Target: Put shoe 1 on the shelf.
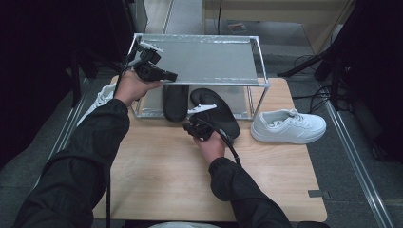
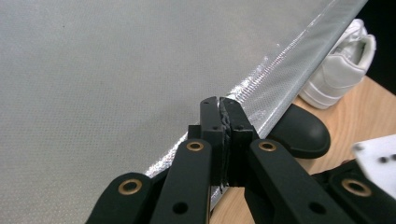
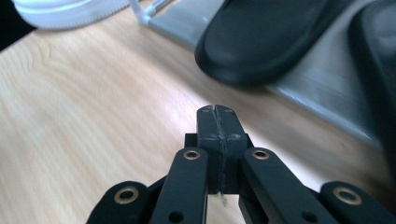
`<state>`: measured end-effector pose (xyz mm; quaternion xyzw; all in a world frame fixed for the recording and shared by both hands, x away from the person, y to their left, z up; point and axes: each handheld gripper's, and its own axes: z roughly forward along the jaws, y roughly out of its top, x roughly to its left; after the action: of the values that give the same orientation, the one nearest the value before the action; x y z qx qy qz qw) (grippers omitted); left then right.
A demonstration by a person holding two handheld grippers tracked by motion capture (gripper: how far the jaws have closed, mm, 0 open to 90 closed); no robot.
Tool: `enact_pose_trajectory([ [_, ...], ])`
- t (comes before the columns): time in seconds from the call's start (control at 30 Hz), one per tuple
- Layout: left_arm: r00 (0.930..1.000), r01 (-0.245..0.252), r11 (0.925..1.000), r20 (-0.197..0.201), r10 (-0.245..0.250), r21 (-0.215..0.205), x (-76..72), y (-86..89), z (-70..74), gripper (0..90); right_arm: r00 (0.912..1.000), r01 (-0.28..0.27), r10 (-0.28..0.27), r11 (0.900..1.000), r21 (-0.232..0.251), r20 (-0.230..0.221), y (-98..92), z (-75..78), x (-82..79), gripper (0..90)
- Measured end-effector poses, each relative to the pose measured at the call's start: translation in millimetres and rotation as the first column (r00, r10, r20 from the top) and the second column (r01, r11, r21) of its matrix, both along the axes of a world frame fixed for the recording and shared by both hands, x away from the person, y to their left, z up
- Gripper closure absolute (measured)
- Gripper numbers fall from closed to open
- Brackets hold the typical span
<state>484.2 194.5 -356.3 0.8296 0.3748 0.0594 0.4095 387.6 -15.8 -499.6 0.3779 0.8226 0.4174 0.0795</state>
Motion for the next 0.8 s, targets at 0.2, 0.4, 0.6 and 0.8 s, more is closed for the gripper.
enact_pose_trajectory([
  [0.2,1.0,0.0,1.0,-0.002,0.0,0.0,0.5,0.2,0.1,89.0,1.0,0.0,0.0,1.0,0.002,0.004,-31.6,4.6,-14.2,90.0],
  [0.4,1.0,0.001,0.9998,0.009,-0.001,0.021,-0.6,-1.4,1.4,88.9,0.9996,0.025,-0.025,1.0,0.009,0.012,-64.8,8.1,-26.7,90.0],
  [0.6,1.0,0.005,0.9996,0.002,-0.005,0.027,1.0,-1.8,2.2,89.0,0.9981,0.06,-0.06,0.998,0.012,0.01,-97.4,5.4,-37.1,90.0],
  [0.8,0.9999,0.012,0.9995,0.011,-0.013,0.03,1.4,-1.8,1.8,89.0,0.9944,0.105,-0.105,0.994,-0.006,0.003,-134.5,-5.2,-51.1,90.0],
])
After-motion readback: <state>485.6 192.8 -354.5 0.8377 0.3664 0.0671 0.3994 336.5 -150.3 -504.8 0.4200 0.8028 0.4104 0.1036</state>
